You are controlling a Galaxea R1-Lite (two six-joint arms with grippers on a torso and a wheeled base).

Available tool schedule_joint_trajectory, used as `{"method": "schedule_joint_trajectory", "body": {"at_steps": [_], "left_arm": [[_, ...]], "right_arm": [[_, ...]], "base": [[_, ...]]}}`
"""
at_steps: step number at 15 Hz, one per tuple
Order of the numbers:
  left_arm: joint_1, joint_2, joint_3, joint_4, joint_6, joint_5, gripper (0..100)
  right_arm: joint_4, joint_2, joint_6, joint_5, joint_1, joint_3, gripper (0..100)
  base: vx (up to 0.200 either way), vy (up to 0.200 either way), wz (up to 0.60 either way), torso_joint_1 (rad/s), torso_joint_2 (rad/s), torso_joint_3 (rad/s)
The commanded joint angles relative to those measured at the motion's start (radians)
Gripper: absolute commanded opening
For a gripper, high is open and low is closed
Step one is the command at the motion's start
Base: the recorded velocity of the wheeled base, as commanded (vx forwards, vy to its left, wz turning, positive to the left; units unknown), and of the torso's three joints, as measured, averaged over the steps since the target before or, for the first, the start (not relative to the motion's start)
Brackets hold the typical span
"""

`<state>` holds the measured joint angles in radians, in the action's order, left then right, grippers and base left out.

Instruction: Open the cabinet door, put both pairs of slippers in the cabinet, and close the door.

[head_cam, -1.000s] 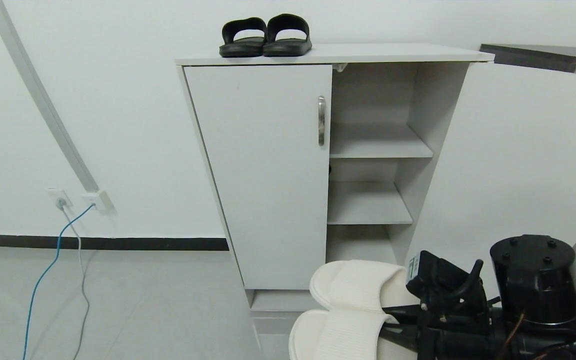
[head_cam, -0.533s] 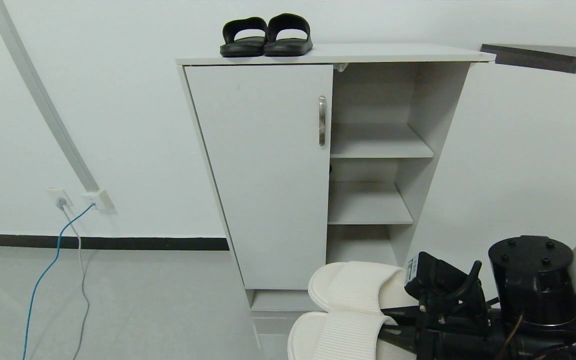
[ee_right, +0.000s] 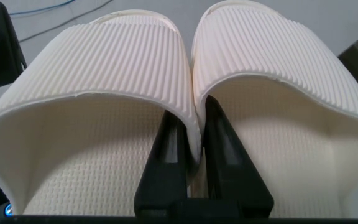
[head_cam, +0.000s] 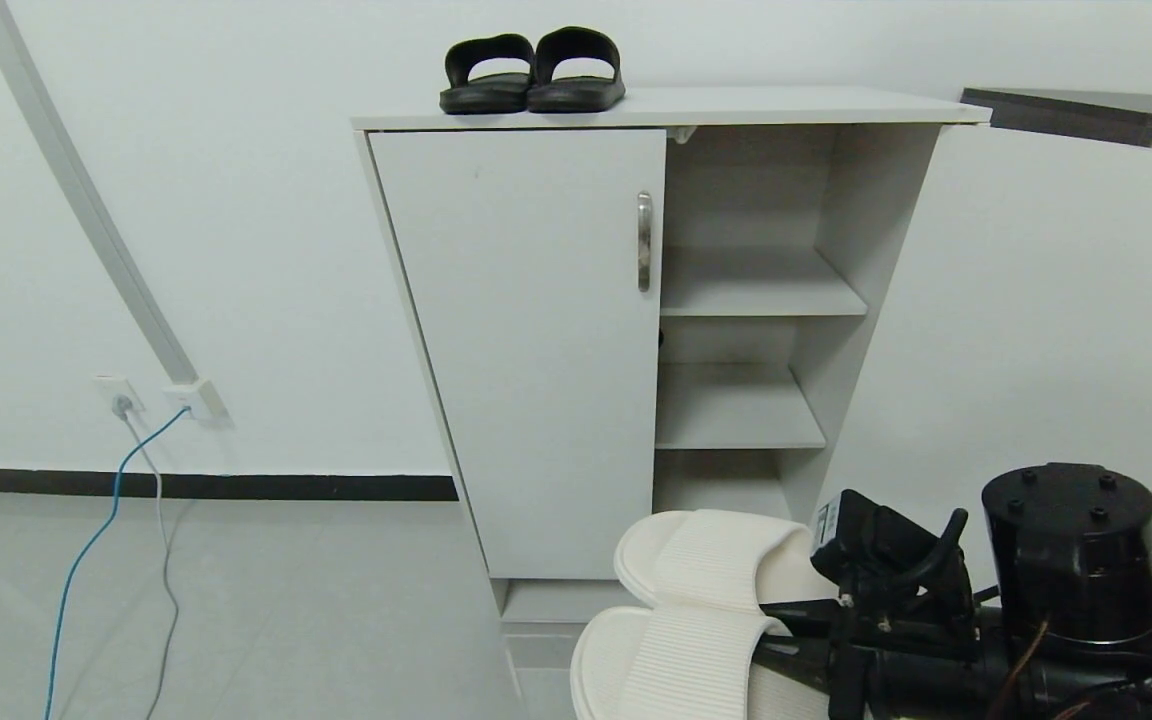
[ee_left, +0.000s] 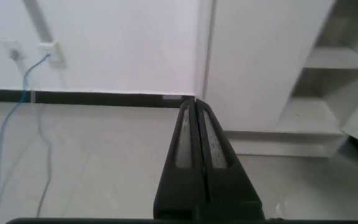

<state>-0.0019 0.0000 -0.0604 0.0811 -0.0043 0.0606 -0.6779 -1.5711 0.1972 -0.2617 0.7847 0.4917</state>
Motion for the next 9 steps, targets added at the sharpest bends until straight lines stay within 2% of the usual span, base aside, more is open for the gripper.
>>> {"method": "schedule_joint_trajectory", "body": {"at_steps": [1, 2, 3, 4, 5, 6, 7, 8, 9], "left_arm": [[0.000, 0.002, -0.006, 0.005, -0.006, -0.150, 0], [0.000, 0.002, -0.006, 0.005, -0.016, -0.168, 0], [0.000, 0.000, -0.002, 0.003, -0.002, -0.097, 0], [0.000, 0.002, 0.002, -0.003, 0.009, 0.028, 0], [0.000, 0.002, 0.011, -0.011, 0.050, 0.119, 0], [0.000, 0.000, 0.027, -0.030, 0.069, 0.120, 0], [0.000, 0.000, 0.042, -0.076, 0.075, 0.082, 0], [0.000, 0.002, 0.060, -0.076, 0.061, -0.078, 0], [0.000, 0.000, 0.060, -0.078, 0.043, -0.091, 0]], "right_arm": [[-0.002, -0.006, -0.005, -0.001, 0.001, -0.001, 0], [-0.002, -0.009, -0.004, -0.001, 0.001, -0.001, 0], [-0.003, -0.009, -0.004, -0.001, 0.001, -0.001, 0], [-0.003, -0.009, -0.004, -0.001, 0.001, -0.002, 0], [-0.003, -0.009, -0.004, -0.001, 0.002, -0.001, 0], [-0.003, -0.010, -0.004, -0.001, 0.002, -0.001, 0], [-0.003, -0.010, -0.004, -0.001, 0.002, -0.002, 0], [-0.003, -0.010, -0.004, -0.001, 0.002, -0.001, 0], [-0.003, -0.009, -0.004, -0.001, 0.002, -0.001, 0]], "base": [[0.000, 0.000, 0.00, 0.000, 0.00, 0.000], [0.000, 0.000, 0.00, 0.000, 0.00, 0.000], [0.000, 0.000, 0.00, 0.000, 0.00, 0.000], [0.000, 0.000, 0.00, 0.000, 0.00, 0.000], [0.000, 0.000, 0.00, 0.000, 0.00, 0.000], [0.000, 0.000, 0.00, 0.000, 0.00, 0.000], [0.000, 0.000, 0.00, 0.000, 0.00, 0.000], [0.000, 0.000, 0.00, 0.000, 0.00, 0.000], [0.000, 0.000, 0.00, 0.000, 0.00, 0.000]]}}
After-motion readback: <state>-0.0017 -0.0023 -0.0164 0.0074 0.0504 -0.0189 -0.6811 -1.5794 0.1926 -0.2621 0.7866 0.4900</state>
